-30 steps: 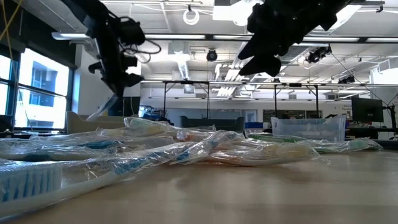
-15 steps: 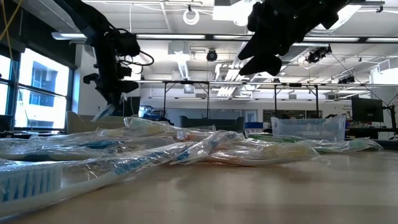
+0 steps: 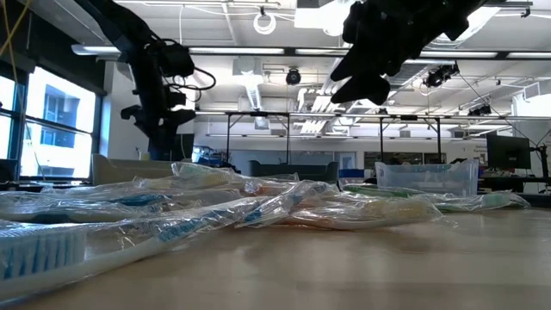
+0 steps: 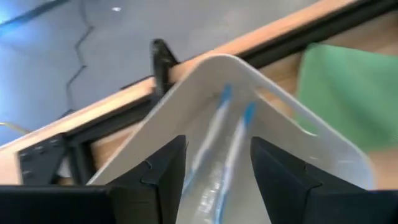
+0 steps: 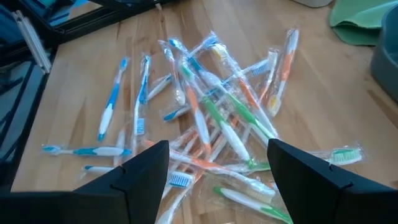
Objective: Pick & Place Toothbrushes
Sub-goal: Put the green toothbrush into the transparent bin
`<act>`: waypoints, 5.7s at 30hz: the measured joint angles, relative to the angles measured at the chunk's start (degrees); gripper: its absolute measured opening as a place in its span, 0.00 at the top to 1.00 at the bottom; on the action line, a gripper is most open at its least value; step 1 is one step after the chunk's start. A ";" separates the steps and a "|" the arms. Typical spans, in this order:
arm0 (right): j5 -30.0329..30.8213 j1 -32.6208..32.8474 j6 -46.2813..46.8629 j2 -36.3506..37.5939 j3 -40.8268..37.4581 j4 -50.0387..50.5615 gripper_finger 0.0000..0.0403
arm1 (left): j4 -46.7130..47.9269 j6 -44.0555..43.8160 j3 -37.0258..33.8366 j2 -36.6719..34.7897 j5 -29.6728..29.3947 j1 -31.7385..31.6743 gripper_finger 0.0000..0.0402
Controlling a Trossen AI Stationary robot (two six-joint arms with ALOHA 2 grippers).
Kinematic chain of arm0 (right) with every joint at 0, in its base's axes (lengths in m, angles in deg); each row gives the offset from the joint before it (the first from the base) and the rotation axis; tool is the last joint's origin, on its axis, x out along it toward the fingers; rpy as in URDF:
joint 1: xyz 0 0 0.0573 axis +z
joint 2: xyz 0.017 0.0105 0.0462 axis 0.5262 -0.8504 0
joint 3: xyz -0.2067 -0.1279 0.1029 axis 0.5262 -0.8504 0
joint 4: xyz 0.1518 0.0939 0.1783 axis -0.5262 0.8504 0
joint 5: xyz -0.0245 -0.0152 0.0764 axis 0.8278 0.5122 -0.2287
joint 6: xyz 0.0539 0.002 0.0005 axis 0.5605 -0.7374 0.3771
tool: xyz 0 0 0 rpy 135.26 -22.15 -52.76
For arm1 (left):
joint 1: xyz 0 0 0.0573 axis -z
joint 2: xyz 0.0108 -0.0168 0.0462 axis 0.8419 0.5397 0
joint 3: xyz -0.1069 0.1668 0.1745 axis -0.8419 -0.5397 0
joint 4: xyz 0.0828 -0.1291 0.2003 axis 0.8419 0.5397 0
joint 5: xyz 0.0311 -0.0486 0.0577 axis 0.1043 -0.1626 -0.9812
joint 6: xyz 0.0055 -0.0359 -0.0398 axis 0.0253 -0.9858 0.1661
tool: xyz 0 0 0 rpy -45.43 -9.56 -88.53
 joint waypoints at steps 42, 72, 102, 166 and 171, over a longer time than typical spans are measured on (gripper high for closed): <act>3.25 -0.22 -9.43 1.46 -0.39 -16.44 0.99 | -31.00 7.30 -25.11 -36.55 1.32 30.76 1.00; 10.66 -1.68 -6.45 17.92 -26.23 -44.44 0.99 | -31.37 7.77 -28.44 -45.79 5.18 34.91 1.00; 1.97 -1.62 -14.21 17.88 -26.16 -48.66 0.99 | -30.03 11.80 -28.33 -45.77 4.94 34.88 1.00; 25.31 -0.78 -6.03 -10.00 -11.28 2.28 0.64 | -27.09 7.67 -28.33 -45.78 5.84 34.86 1.00; 26.63 -1.13 -6.04 -12.27 -11.28 0.21 0.64 | -26.73 7.67 -28.35 -45.79 5.86 34.85 1.00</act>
